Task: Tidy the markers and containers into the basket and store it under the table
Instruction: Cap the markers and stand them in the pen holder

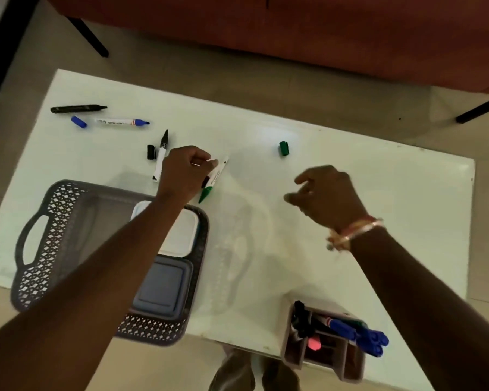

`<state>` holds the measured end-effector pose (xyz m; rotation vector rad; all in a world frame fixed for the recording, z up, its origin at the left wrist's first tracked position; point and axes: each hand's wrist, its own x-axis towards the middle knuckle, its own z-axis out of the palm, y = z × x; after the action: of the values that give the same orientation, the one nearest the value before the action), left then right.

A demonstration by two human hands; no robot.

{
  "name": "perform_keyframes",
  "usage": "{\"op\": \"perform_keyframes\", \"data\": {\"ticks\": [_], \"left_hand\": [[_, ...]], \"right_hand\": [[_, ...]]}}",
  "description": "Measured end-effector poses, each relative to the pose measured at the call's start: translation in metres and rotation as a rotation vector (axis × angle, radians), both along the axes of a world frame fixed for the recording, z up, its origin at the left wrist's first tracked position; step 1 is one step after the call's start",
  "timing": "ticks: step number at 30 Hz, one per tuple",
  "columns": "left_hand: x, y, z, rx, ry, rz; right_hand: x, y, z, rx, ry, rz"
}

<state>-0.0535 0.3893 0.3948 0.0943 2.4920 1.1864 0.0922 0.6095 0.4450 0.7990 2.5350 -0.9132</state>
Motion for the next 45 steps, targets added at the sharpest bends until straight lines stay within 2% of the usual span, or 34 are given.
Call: {"op": "perform_keyframes", "data": {"ticks": [3,5,10,15,17,22,25,31,45], "left_hand": [[-0.019,-0.004,-0.012,-0.225,0.057,-0.143],[-0.024,0.000,-0.019,-0.297,0.065,-0.252],[-0.021,0.020,-0.027,-0.453,0.123,-0.455],[0.002,0.033,-0.032,-0.544,0.222,-0.589],[0.007,0.036,-0.035,-0.441,0.232,-0.523],[0.013,0.045,-0.013,0.185,0.038,0.015],[0.028,0.050,0.005,0.383,-0.066,0.196],[0.057,0.058,0.031,0.540,-0.098,0.369],[0.136,0.090,0.069,0.594,-0.088,0.341]], "right_hand": [[-0.053,0.008,-0.051,0.101,-0.014,0.061],[-0.080,0.009,-0.068,0.144,0.041,0.053],[-0.106,0.004,-0.092,0.227,0.033,0.054],[-0.081,-0.012,-0.089,0.112,0.054,-0.046],[-0.063,-0.017,-0.081,0.026,0.066,-0.160],[-0.011,-0.034,-0.040,-0.208,0.159,-0.316],[0.019,-0.041,-0.017,-0.326,0.214,-0.406],[0.047,-0.043,0.003,-0.407,0.320,-0.508],[0.114,-0.019,0.024,-0.412,0.401,-0.580]]}}
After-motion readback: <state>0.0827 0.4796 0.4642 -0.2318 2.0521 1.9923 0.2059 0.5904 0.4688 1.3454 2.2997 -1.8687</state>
